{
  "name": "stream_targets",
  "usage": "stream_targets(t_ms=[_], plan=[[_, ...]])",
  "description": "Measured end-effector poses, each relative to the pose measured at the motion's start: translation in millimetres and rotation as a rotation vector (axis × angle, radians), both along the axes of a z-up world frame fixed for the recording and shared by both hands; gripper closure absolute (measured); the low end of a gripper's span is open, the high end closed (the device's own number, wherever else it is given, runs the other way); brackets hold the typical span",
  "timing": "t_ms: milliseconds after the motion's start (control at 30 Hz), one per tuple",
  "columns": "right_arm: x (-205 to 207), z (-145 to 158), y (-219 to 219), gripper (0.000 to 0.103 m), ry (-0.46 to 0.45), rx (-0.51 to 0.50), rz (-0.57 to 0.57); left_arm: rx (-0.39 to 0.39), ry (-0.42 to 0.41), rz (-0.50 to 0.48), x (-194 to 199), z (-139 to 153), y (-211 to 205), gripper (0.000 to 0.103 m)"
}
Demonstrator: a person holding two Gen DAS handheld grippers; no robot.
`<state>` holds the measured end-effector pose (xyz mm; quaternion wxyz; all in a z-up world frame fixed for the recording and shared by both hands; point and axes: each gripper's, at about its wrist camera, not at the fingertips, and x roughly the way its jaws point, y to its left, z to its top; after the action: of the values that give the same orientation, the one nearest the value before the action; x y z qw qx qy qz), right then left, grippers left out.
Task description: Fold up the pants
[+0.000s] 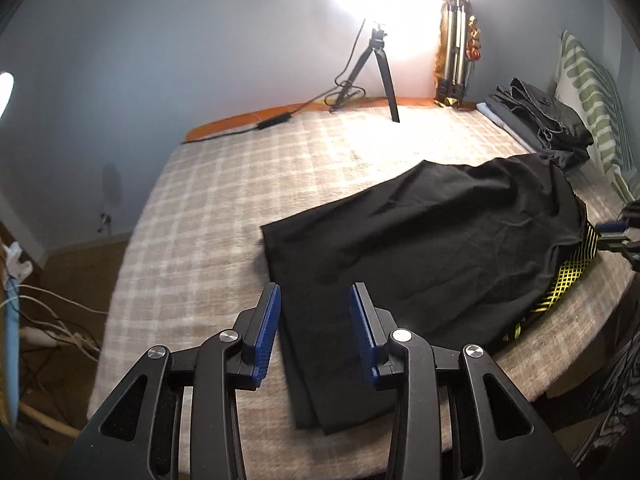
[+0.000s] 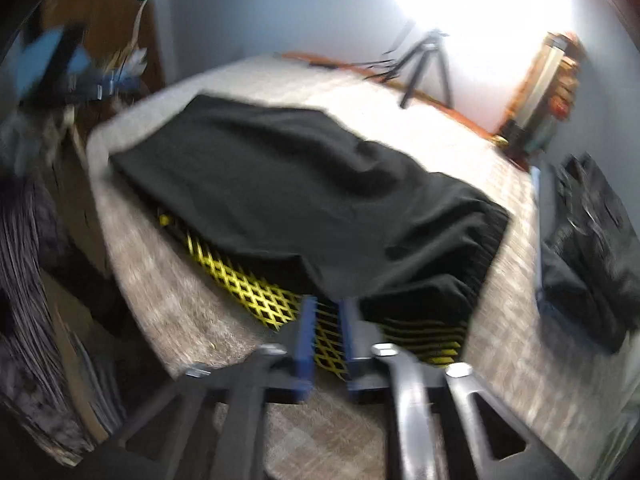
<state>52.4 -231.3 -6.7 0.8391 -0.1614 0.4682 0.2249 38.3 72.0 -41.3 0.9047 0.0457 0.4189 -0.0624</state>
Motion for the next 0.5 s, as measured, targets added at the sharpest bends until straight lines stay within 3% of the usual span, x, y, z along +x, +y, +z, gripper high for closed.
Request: stream_targets(t_ms=[67,200,267,433,500], plan=[[-1.0,11.6,-21.5,0.045,-0.040,0.048,-0.106,-0.029,0.023,-0.005,2.9,-5.3,-0.4,0.069],[14.0,15.2,-73.7,0.041,-0.013,0.178,-0.359,-0.044,0.052,-0.021,1.1,-13.6,-4.1,0.069],[22.6,8.7,-99.5,0.041,0.052,0.309,-0.459,-0.040,0.063,-0.060,-6.6,-14.8,-8.1,0.069],[34.7,-8.1,-113.8,0.042,0.156,0.464,-0.534,-0.021,0.089,-0.104,-26.9,-12.1,-7.7,0.064],[36.8,-17.3,-113.2,0.042,0.226,0.574,-0.556,-0.008,0.102,-0.115,-35.8,-13.3,-5.5,0.064]])
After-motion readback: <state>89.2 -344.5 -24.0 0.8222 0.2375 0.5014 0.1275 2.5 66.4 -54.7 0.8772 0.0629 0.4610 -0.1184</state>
